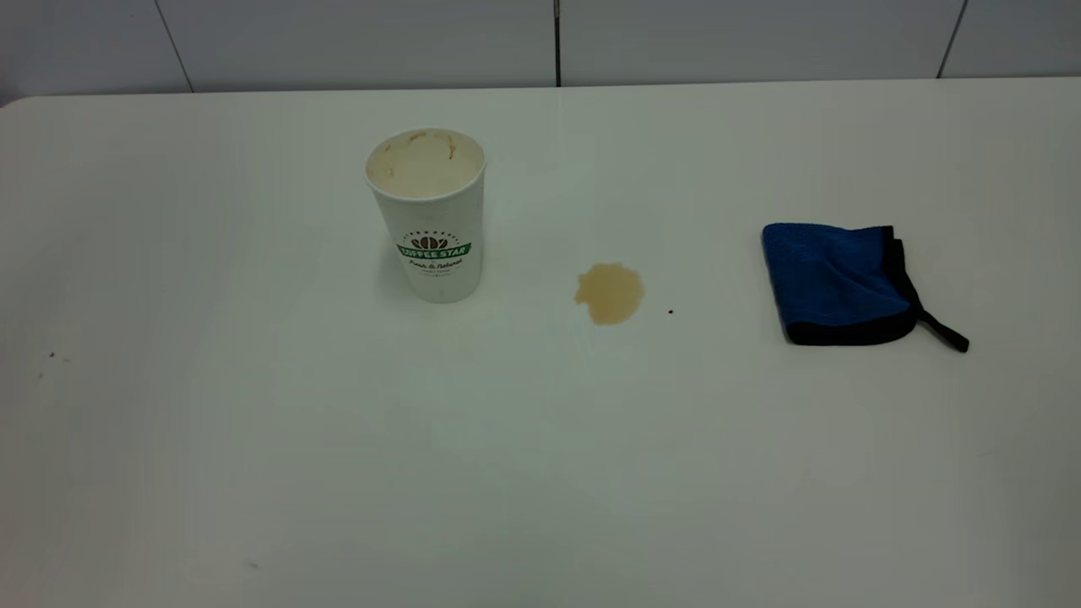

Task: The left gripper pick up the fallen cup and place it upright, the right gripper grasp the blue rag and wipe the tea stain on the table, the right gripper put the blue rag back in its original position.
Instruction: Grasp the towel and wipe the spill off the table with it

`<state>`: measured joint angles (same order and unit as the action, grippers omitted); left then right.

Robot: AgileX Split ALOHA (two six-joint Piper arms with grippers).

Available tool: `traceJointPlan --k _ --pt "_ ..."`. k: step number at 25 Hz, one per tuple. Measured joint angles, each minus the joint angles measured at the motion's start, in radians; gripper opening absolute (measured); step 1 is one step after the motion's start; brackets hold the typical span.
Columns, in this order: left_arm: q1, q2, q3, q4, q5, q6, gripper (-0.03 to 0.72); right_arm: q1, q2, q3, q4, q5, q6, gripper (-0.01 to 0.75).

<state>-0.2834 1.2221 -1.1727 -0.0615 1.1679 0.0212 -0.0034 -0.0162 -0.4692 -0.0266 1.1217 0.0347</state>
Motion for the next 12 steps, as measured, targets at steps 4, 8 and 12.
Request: traceJointPlan --k 4,8,12 --pt "0.0 -0.148 0.243 0.001 -0.004 -0.001 0.524 0.0 0.0 0.0 0.0 0.0 0.0 0.534" --pt "0.0 -0.31 0.417 0.009 -0.004 -0.001 0.524 0.0 0.0 0.0 0.0 0.0 0.0 0.534" --pt "0.0 -0.493 0.525 0.039 -0.012 -0.001 0.524 0.0 0.0 0.0 0.0 0.0 0.0 0.534"
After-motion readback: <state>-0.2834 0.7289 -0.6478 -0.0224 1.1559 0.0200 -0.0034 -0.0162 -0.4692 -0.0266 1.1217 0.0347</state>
